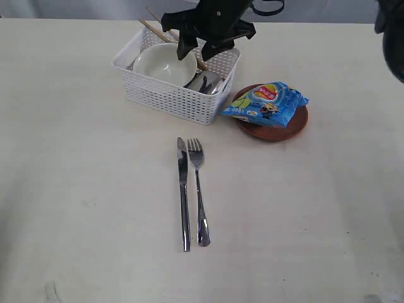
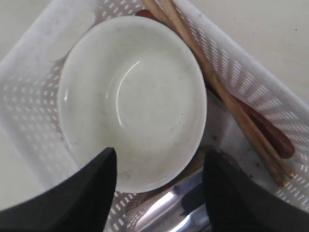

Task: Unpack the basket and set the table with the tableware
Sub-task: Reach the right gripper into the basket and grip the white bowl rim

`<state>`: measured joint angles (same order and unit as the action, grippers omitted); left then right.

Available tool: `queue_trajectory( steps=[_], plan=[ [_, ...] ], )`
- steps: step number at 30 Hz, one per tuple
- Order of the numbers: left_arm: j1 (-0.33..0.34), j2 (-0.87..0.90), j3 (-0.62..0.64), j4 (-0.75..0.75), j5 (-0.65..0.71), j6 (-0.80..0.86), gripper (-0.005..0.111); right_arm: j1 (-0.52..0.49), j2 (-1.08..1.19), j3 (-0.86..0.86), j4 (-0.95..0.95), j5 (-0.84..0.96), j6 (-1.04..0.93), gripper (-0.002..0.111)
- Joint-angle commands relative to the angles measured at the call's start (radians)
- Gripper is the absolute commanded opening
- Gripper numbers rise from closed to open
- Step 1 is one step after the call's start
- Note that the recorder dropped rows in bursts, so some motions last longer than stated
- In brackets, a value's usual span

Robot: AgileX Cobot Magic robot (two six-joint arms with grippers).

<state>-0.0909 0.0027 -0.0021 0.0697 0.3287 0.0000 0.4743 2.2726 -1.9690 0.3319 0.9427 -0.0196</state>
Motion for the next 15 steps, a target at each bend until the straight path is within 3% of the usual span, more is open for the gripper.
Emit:
queue_trajectory(
  steps=[1, 9, 15],
  plan=[
    [0.002, -0.003, 0.002, 0.005, -0.007, 0.0, 0.0, -0.001, 0.042, -0.019, -0.032, -0.02, 0.02, 0.051],
    [0.002, -0.003, 0.002, 0.005, -0.007, 0.0, 0.0, 0.007, 0.084, -0.019, -0.024, -0.046, 0.012, 0.05],
    [0.002, -0.003, 0.002, 0.005, -0.007, 0.0, 0.0, 0.007, 0.084, -0.019, -0.02, -0.051, 0.012, 0.025]
  ],
)
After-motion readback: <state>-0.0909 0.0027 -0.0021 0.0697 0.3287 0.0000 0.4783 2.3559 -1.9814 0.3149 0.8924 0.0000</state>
